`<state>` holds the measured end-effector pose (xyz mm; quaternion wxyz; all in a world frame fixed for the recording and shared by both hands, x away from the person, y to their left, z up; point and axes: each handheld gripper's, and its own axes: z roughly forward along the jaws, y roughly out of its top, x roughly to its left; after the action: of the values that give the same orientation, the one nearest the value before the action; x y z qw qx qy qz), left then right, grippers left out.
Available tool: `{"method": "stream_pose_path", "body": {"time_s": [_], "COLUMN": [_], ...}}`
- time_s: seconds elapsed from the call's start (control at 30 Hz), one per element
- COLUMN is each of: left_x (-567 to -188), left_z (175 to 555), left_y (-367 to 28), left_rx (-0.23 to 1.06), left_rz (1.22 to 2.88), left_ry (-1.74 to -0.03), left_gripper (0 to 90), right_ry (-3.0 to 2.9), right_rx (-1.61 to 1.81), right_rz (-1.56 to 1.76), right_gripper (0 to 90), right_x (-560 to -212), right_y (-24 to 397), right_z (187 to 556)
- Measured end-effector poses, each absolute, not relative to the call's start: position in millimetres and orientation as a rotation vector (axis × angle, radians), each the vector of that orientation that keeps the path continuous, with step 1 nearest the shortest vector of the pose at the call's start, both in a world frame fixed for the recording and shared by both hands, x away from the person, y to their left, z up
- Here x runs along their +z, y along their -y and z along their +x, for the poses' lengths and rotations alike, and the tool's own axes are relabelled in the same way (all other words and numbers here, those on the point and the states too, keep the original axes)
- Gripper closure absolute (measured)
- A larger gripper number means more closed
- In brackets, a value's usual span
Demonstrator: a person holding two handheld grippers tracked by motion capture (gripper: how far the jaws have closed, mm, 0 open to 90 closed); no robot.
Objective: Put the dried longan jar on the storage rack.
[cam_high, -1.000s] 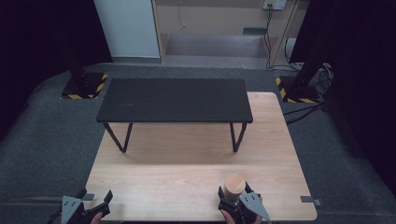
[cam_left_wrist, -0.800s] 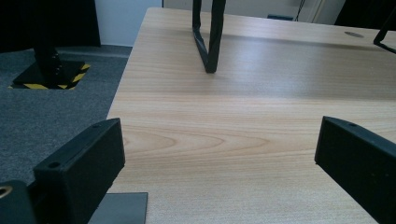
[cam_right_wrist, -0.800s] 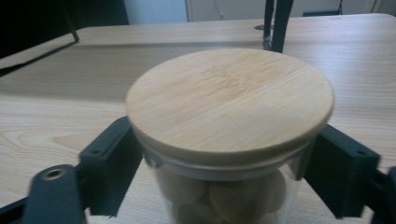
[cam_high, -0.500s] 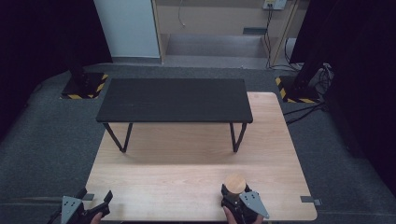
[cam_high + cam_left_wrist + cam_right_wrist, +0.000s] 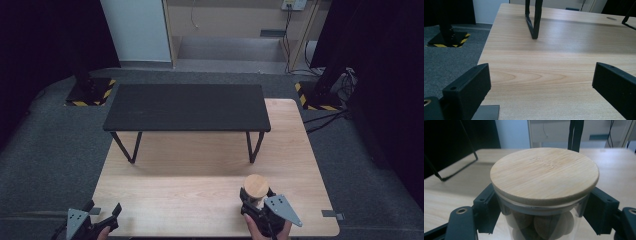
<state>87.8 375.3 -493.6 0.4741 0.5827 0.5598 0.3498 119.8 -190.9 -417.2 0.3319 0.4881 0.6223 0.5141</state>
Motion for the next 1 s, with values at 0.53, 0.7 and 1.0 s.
{"method": "stream_pose_path", "body": {"time_s": [0.53, 0.7, 1.0], "left_x": [-489.4, -488.9, -489.0], "left_z": [84.3, 83.5, 84.1], "left_y": [-379.9, -381.7, -383.6], "left_rx": [0.868, 0.874, 0.870], "left_rz": [1.416, 1.405, 1.402], "left_ry": [-1.369, -1.378, -1.378], "left_gripper": [0.6, 0.7, 0.9], "right_ry": [-1.636, -1.651, -1.651], "right_rx": [1.385, 1.396, 1.395], "right_rz": [1.186, 1.162, 1.119], "right_gripper": [24.9, 25.0, 25.1], "right_x": [-354.4, -338.2, -308.6], "right_y": [192.0, 186.4, 177.0], "right_z": [154.7, 166.7, 183.1]}}
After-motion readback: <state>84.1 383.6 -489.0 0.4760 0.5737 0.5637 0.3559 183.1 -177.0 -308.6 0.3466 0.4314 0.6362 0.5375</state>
